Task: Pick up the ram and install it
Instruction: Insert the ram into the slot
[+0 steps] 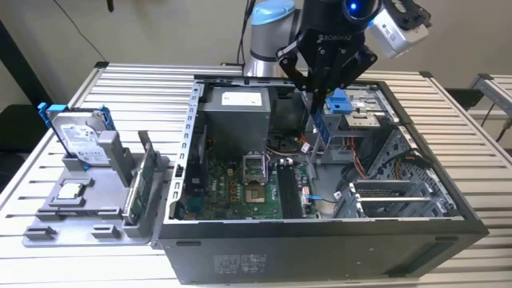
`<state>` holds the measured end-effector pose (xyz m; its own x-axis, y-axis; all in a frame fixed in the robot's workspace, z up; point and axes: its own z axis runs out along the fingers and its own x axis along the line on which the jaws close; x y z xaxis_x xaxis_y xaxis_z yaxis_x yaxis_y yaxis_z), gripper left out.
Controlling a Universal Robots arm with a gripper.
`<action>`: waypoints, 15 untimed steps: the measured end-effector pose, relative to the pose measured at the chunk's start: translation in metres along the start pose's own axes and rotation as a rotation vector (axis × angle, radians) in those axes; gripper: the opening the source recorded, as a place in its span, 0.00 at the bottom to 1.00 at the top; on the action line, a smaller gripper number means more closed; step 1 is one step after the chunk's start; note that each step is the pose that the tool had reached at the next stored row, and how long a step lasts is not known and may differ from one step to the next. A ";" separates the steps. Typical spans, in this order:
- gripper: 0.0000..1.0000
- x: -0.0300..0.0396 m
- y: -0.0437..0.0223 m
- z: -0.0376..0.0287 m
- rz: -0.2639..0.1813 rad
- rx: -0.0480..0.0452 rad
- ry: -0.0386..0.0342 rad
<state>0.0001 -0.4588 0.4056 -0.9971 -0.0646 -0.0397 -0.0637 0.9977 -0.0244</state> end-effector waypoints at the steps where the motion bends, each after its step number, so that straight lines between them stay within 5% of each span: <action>1: 0.14 0.0001 0.0000 0.0015 0.005 0.0017 0.0002; 15: 0.14 0.0010 0.0006 0.0246 0.094 0.0137 0.0031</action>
<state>0.0000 -0.4588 0.3810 -0.9988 0.0299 -0.0394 0.0312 0.9989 -0.0344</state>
